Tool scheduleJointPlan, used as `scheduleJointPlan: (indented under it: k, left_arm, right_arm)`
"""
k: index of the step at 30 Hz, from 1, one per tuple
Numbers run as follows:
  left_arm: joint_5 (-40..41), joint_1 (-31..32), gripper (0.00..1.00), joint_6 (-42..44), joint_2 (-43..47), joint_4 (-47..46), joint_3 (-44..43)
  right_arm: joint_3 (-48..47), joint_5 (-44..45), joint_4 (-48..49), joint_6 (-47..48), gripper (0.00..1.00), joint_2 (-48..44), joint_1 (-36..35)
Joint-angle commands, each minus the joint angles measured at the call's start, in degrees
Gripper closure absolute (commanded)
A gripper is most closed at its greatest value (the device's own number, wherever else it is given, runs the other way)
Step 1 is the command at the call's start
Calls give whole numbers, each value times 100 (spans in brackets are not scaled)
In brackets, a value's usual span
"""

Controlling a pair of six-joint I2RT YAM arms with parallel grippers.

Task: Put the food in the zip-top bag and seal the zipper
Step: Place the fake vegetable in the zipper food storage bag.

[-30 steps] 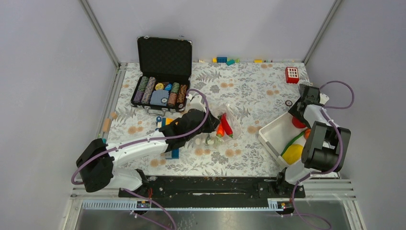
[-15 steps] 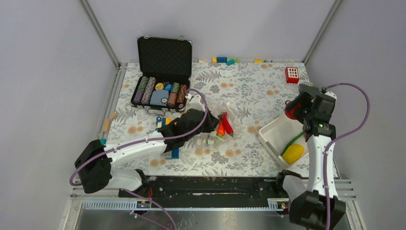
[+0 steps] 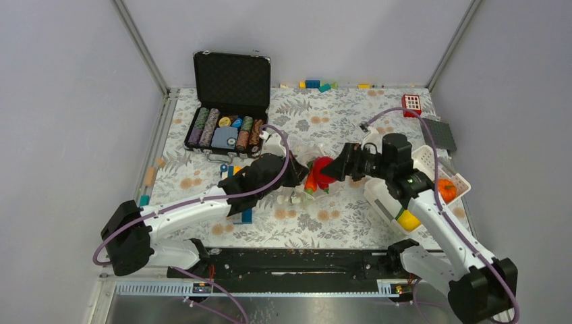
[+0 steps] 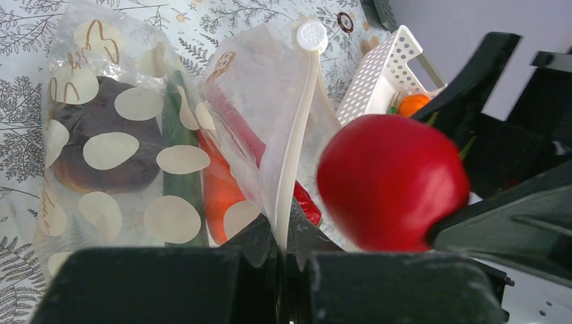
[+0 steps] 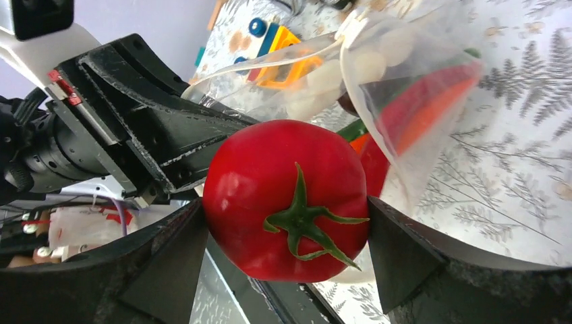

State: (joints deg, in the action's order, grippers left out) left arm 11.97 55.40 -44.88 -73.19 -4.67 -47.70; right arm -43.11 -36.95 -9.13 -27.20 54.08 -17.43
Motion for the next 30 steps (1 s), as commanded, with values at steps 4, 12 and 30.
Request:
scheduleJointPlan:
  k: [4, 12, 30]
  left_arm:
    - [-61, 50, 100, 76, 296, -342, 49]
    - [-97, 107, 100, 119, 296, -453, 49]
    - [-91, 121, 100, 120, 378, -797, 276]
  right_arm:
    - [-280, 722, 293, -290, 41, 722, -733]
    - [-764, 2739, -502, -1156, 37, 1272, -1205]
    - [-1774, 4176, -1427, -1377, 22, 2079, -2270]
